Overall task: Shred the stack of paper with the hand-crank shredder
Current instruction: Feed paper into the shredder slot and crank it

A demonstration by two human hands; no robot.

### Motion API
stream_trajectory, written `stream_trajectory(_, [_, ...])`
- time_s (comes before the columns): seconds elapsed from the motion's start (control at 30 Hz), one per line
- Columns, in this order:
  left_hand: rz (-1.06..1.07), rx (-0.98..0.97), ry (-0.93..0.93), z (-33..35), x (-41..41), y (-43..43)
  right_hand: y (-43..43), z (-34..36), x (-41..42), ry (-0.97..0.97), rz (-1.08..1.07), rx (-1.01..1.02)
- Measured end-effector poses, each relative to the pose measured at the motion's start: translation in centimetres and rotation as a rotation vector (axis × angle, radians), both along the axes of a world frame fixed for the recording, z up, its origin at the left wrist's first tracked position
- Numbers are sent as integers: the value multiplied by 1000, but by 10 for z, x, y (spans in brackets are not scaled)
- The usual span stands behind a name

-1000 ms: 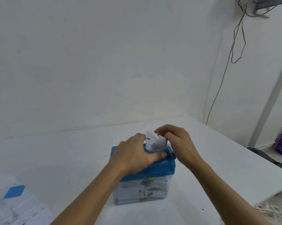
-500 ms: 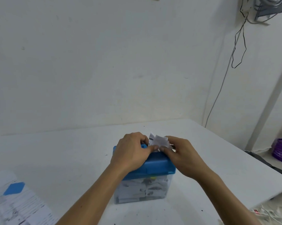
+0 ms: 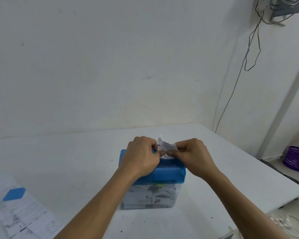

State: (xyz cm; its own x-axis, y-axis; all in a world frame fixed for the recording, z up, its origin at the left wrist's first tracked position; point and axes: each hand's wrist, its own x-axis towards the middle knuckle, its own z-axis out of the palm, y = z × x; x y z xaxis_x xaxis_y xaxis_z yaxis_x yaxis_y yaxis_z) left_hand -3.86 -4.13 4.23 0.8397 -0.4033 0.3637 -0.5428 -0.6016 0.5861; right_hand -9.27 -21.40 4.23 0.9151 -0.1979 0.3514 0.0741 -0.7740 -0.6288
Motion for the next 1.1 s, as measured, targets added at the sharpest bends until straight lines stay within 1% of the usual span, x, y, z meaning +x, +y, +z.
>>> stream_trajectory(0.07, [12, -5, -3, -1, 1, 1, 5, -4, -4, -25, -21, 8])
stream_trajectory(0.13, [-45, 10, 17, 3, 1, 3, 12, -8, -7, -66, -45, -59])
stream_trajectory(0.27, [-261, 114, 231, 15, 9, 13, 24, -7, -9, -119, -24, -218])
stream_trajectory(0.33, [-289, 231, 252, 19, 13, 19, 25, -4, -9, -134, -24, -189])
stream_trajectory(0.37, [-277, 330, 236, 20, 12, 21, 24, -2, -9, -136, -19, -148])
stream_trajectory(0.4, [-237, 423, 201, 18, 14, 23, 23, -1, -8, -129, -17, -113])
stream_trajectory(0.43, [-190, 474, 165, 14, 14, 26, 24, 0, -7, -107, -26, -108])
stream_trajectory(0.53, [-161, 452, 114, 8, 12, 26, 31, 9, 2, -2, -88, -234])
stream_trajectory(0.67, [-167, 422, 176, 10, 12, 23, 41, 18, 20, 115, -102, -387])
stream_trajectory(0.87, [-133, 418, 102, 3, 17, 21, 44, 7, 30, 82, -149, -467])
stream_trajectory(1.0, [-153, 427, 107, 3, 17, 21, 39, 8, 35, 89, -48, -484])
stream_trajectory(1.1, [-171, 412, 109, 3, 18, 20, 37, 11, 38, 94, 45, -547])
